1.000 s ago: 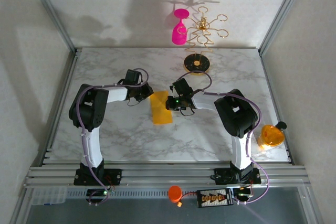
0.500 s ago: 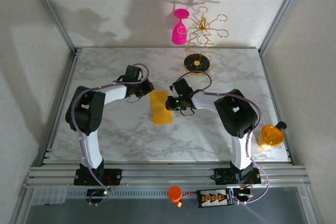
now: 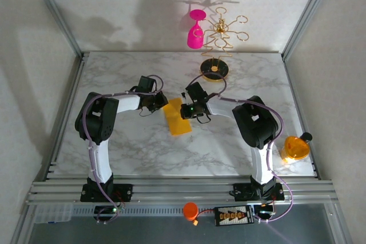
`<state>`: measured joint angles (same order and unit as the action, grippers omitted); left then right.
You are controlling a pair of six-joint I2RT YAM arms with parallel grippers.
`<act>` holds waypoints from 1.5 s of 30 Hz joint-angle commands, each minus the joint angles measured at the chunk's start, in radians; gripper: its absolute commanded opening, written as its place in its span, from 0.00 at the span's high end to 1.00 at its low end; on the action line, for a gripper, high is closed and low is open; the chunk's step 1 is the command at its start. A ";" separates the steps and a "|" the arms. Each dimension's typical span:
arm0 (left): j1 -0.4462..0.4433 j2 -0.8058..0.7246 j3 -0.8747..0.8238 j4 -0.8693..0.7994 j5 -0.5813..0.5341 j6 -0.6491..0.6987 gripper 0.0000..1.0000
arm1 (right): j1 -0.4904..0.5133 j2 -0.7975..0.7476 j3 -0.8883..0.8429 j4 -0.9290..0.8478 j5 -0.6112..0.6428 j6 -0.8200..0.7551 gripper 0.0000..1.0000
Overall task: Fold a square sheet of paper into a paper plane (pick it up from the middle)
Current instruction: First fold the square sheet of paper in half at the center of the table.
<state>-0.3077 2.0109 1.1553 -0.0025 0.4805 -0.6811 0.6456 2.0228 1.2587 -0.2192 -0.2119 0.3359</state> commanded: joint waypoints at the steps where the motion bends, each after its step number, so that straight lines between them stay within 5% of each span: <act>1: 0.014 0.057 -0.013 -0.032 -0.049 -0.006 0.89 | -0.037 0.074 -0.013 -0.238 0.154 -0.096 0.91; 10: 0.012 0.038 -0.026 -0.031 -0.057 -0.042 0.89 | -0.027 -0.152 -0.018 -0.038 -0.190 0.046 0.79; 20: 0.003 0.036 -0.042 -0.013 -0.058 -0.078 0.90 | 0.025 -0.081 -0.018 0.081 -0.278 0.218 0.94; 34: 0.002 0.032 -0.055 -0.007 -0.063 -0.083 0.90 | 0.078 0.109 0.132 0.019 -0.305 0.189 0.96; 45: 0.003 0.044 -0.054 -0.020 -0.097 -0.093 0.90 | 0.085 0.110 0.093 -0.037 -0.281 0.165 0.96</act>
<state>-0.3077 2.0163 1.1362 0.0589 0.4736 -0.7647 0.7200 2.1326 1.3743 -0.1947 -0.4984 0.5228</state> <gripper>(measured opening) 0.100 0.059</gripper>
